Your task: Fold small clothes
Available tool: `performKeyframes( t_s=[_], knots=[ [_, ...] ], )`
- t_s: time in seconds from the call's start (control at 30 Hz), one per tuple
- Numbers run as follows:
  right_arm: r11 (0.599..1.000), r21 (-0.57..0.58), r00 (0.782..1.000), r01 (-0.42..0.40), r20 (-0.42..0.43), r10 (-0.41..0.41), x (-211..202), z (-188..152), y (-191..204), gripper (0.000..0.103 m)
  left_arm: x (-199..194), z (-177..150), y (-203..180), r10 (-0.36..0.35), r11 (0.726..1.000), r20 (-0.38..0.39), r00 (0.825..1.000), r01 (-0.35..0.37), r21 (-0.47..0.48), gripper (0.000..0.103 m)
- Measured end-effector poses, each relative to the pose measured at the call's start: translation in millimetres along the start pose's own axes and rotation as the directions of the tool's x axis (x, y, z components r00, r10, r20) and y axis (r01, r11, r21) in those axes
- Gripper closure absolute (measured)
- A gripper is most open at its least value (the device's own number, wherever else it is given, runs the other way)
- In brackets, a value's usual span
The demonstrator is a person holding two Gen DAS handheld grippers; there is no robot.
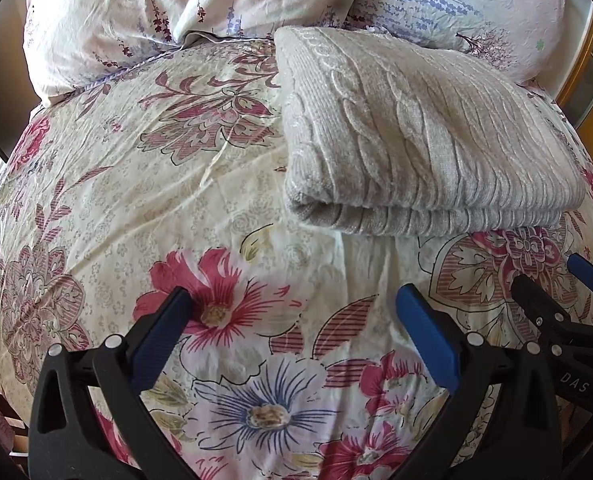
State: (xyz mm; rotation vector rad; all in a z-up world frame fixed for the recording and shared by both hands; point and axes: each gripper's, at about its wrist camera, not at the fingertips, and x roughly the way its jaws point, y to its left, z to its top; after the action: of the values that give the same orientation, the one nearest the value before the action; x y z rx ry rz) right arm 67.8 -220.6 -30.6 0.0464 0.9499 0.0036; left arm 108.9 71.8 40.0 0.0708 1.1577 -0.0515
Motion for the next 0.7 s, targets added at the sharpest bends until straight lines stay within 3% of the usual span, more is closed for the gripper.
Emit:
performKeyframes(
  t_s=[0.7],
  knots=[
    [1.000, -0.001, 1.000, 0.001, 0.017, -0.001, -1.3, -2.2, -0.1, 0.001, -0.7, -2.3, 0.0, 0.000, 1.000, 0.030, 1.000, 0.000, 0.005, 0.002]
  ],
)
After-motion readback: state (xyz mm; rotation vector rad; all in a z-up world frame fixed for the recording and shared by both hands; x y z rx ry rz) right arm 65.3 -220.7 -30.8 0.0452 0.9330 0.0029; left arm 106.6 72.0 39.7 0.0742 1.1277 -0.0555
